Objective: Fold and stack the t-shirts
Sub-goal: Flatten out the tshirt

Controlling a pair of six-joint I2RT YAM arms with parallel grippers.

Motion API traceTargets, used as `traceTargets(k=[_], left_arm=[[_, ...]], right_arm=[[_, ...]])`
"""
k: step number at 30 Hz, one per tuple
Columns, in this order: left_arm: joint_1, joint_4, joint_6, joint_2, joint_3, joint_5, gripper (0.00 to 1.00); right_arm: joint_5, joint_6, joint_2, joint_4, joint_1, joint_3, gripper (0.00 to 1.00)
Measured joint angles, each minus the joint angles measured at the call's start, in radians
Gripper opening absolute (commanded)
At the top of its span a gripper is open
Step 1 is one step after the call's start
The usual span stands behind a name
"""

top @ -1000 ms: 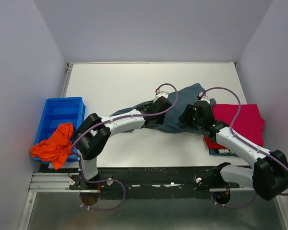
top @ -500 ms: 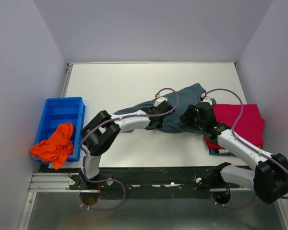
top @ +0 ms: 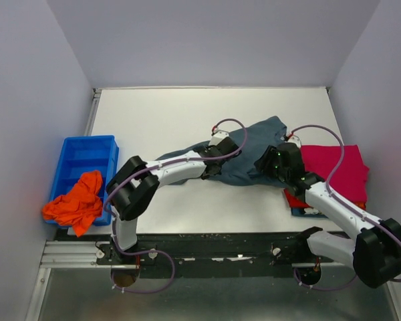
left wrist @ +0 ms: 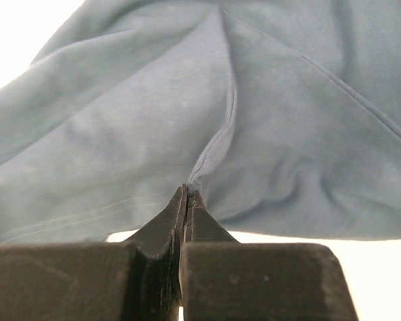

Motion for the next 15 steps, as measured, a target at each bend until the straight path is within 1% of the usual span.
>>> traceTargets(k=[5,7,12,15], left_arm=[[0.021,-0.044,0.015,-0.134,-0.037,-0.037,0.0],[0.035,-0.051,0.015,-0.187,-0.053,-0.054,0.0],[0.091,-0.074,0.013,-0.315,-0.158,-0.089,0.0],[0.155,-0.093,-0.003,-0.413,-0.246,-0.11,0.0]], right_arm=[[0.006,0.018,0.0,-0.023,-0.025,0.0,0.63],[0.024,0.034,0.0,-0.059,-0.033,0.002,0.63],[0.106,0.123,0.0,-0.268,-0.052,0.057,0.66],[0.139,0.169,-0.008,-0.372,-0.091,0.085,0.66]])
